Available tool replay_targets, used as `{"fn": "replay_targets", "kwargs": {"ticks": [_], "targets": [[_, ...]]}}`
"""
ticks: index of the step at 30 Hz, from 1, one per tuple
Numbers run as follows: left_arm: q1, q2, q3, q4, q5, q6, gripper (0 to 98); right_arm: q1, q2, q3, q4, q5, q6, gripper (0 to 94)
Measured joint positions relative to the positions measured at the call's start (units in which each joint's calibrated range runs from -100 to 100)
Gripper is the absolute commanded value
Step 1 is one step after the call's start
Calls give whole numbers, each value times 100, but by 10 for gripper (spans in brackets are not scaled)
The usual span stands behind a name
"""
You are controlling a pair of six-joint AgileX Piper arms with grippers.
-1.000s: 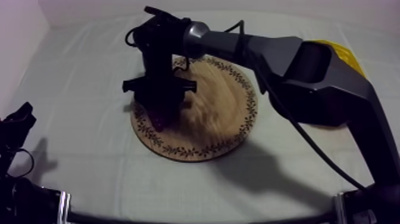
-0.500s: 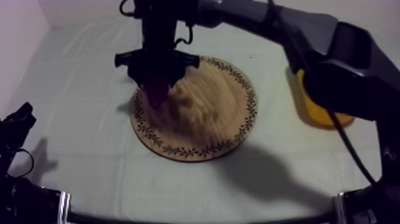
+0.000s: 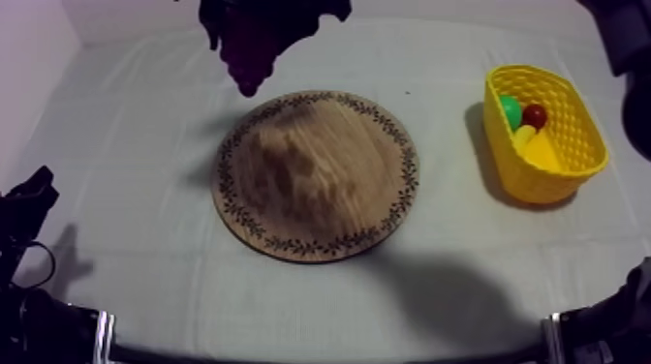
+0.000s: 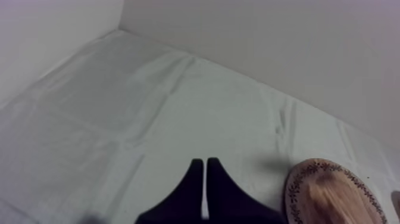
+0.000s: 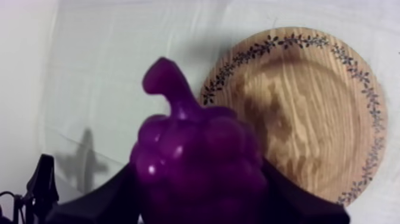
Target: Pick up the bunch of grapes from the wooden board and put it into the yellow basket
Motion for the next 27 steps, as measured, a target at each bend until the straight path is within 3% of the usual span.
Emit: {"fn": "replay_targets", "kwargs": {"ticks": [11,27], "targets": [[0,0,0,0,0,0,0,328,-819,1257,141,-87,276,313],[0,0,0,0,0,0,0,1781,-2278,4058,530,-556,1066,313]]}}
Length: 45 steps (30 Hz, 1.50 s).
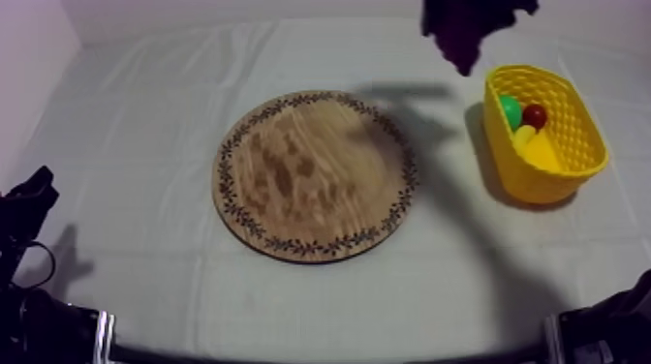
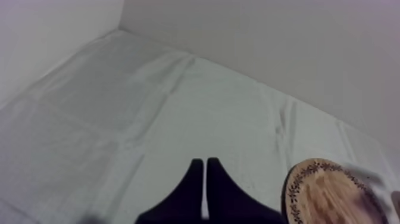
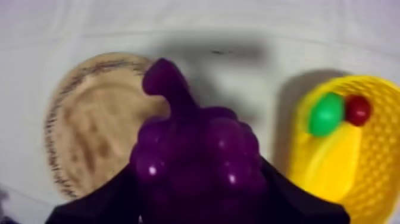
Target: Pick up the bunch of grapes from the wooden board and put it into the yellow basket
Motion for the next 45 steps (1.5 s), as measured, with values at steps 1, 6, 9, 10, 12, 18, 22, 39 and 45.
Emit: {"fn": "replay_targets", "kwargs": {"ticks": [1,6,9,10,12,18,22,39,45], "targets": [[0,0,0,0,0,0,0,115,-87,153,47,-23,63,313],[0,0,0,0,0,0,0,651,-438,659,213,-164,386,312],[0,0,0,0,0,0,0,994,-625,825,332,-321,578,311],[0,0,0,0,0,0,0,1107,-677,871,371,-393,644,311],[0,0,0,0,0,0,0,1303,-747,963,398,-453,751,311],[0,0,0,0,0,0,0,1727,-720,1344,510,-815,913,327],[0,0,0,0,0,0,0,1711,-575,1545,470,-896,919,333],[0,0,0,0,0,0,0,1492,485,2020,539,-972,938,613],[0,0,0,0,0,0,0,1465,703,2007,582,-980,872,758]]}}
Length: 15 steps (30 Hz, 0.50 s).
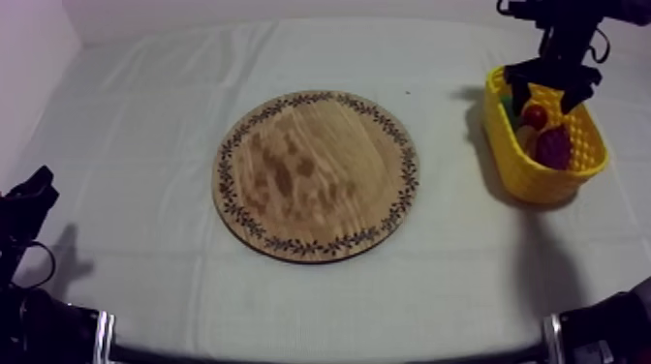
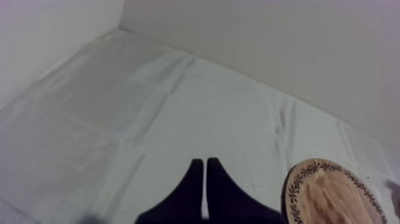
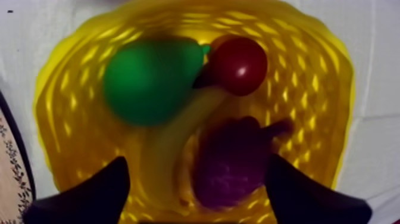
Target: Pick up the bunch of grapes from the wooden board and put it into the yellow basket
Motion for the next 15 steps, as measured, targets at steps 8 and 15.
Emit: {"fn": "replay_targets", "kwargs": {"ticks": [8,15], "targets": [[0,0,0,0,0,0,0,136,-378,-68,-200,-46,176,643],[0,0,0,0,0,0,0,263,-1390,502,-350,-863,315,394]]}}
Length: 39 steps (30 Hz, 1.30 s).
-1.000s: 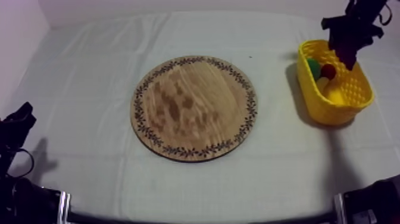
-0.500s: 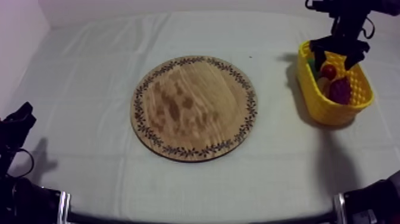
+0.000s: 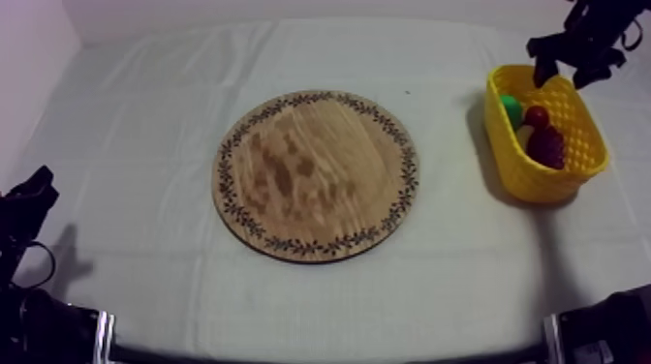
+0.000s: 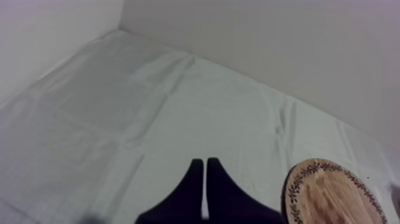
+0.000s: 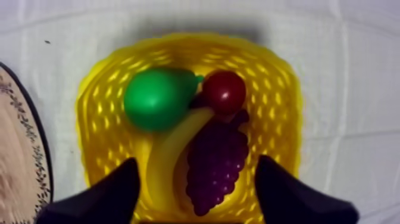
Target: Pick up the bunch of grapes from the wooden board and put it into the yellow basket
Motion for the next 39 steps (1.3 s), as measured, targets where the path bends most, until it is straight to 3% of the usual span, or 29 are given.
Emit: {"fn": "replay_targets", "kwargs": {"ticks": [4,11,17,31,34,39], "targets": [[0,0,0,0,0,0,0,83,-788,763,-104,-789,19,278],[0,0,0,0,0,0,0,168,-2271,2387,-358,-2343,153,167],[0,0,0,0,0,0,0,60,-3712,3810,-615,-3024,471,46],[0,0,0,0,0,0,0,137,-7277,6512,-1747,-3310,1383,4],[0,0,0,0,0,0,0,73,-7964,6959,-1748,-3258,1426,3],[0,0,0,0,0,0,0,-46,-8848,7302,-1322,-3244,1112,3]]}}
